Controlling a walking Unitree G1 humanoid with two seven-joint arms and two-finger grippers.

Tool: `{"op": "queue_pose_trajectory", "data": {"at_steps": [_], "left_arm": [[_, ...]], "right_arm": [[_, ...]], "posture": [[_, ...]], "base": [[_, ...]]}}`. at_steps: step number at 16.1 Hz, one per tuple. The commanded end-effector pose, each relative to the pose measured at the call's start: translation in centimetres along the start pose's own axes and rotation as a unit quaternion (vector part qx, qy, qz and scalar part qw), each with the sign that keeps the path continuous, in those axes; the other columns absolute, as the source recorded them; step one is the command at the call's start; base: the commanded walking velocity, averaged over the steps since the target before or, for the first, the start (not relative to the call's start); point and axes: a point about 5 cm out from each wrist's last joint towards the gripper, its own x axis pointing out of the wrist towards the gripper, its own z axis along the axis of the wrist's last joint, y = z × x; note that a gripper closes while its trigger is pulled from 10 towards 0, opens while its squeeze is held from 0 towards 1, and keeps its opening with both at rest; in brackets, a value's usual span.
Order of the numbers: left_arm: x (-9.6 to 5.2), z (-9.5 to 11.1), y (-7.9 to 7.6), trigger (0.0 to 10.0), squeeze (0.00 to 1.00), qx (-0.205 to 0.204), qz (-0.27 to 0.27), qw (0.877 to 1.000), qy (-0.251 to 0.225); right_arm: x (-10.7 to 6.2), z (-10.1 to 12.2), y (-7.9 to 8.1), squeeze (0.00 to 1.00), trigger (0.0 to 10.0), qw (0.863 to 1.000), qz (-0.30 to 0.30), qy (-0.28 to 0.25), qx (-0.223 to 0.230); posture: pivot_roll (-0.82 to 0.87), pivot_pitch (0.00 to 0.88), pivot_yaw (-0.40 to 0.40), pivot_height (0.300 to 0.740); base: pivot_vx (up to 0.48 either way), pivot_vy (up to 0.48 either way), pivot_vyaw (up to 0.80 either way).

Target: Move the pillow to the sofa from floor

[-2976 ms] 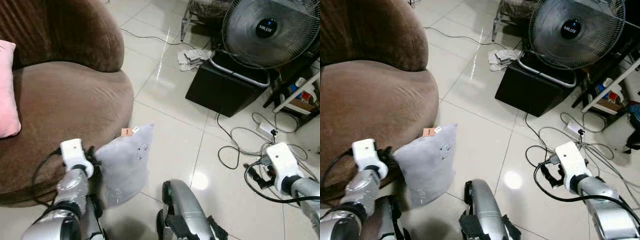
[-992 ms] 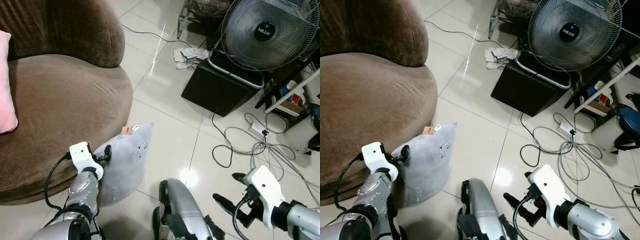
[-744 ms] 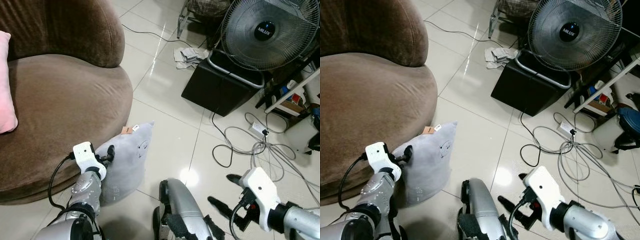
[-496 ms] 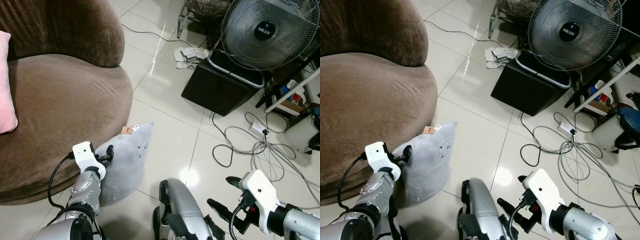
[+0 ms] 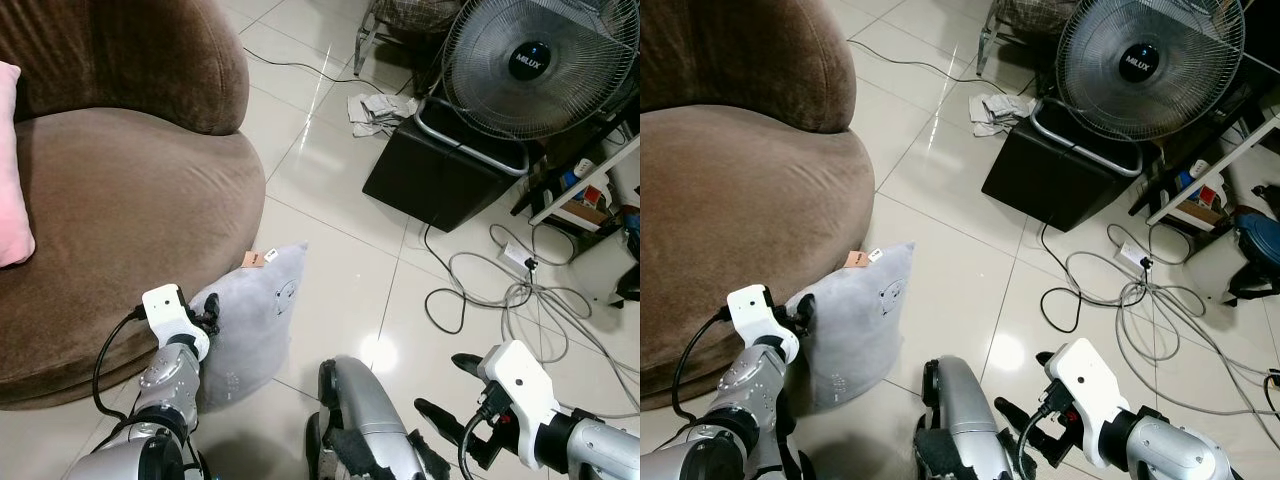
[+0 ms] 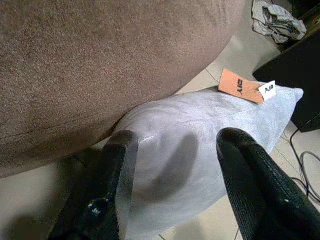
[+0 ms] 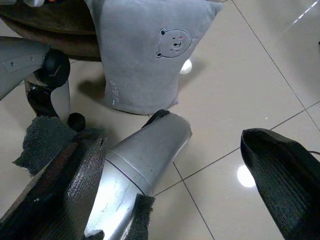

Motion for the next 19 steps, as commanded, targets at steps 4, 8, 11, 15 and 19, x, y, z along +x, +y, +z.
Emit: {"op": "queue_pose_trajectory", "data": {"at_steps": [4, 8, 11, 15, 19], "left_arm": [[-0.6, -1.9, -0.3, 0.0, 0.0, -0.006, -0.005, 0.999, 0.037], [-0.7, -2.0, -0.1, 0.0, 0.0, -0.015, -0.006, 0.999, 0.038], [-0.7, -2.1, -0.1, 0.0, 0.0, -0.02, -0.007, 0.999, 0.037], [-0.8, -2.2, 0.2, 0.0, 0.0, -0.028, -0.005, 0.999, 0.034], [-0.7, -1.3, -0.1, 0.0, 0.0, -0.075, -0.018, 0.997, -0.017]], "right_arm": [[-0.4, -0.2, -0.1, 0.0, 10.0, 1.0, 0.003, 0.008, -0.006], [-0.4, -0.2, 0.1, 0.0, 10.0, 1.0, 0.004, 0.007, -0.007], [-0.4, -0.1, 0.1, 0.0, 10.0, 1.0, 0.006, 0.006, -0.007], [-0.4, 0.0, 0.1, 0.0, 10.0, 1.0, 0.005, 0.005, -0.008], [0.1, -0.3, -0.9, 0.0, 10.0, 1.0, -0.027, -0.001, 0.004]], "posture": [[-0.35, 0.171, -0.264, 0.588], [-0.35, 0.17, -0.266, 0.588], [-0.35, 0.17, -0.266, 0.588], [-0.35, 0.167, -0.266, 0.588], [-0.3, 0.157, -0.235, 0.588]], "base": [[0.0, 0.0, 0.0], [0.0, 0.0, 0.0], [0.0, 0.0, 0.0], [0.0, 0.0, 0.0], [0.0, 0.0, 0.0]]}}
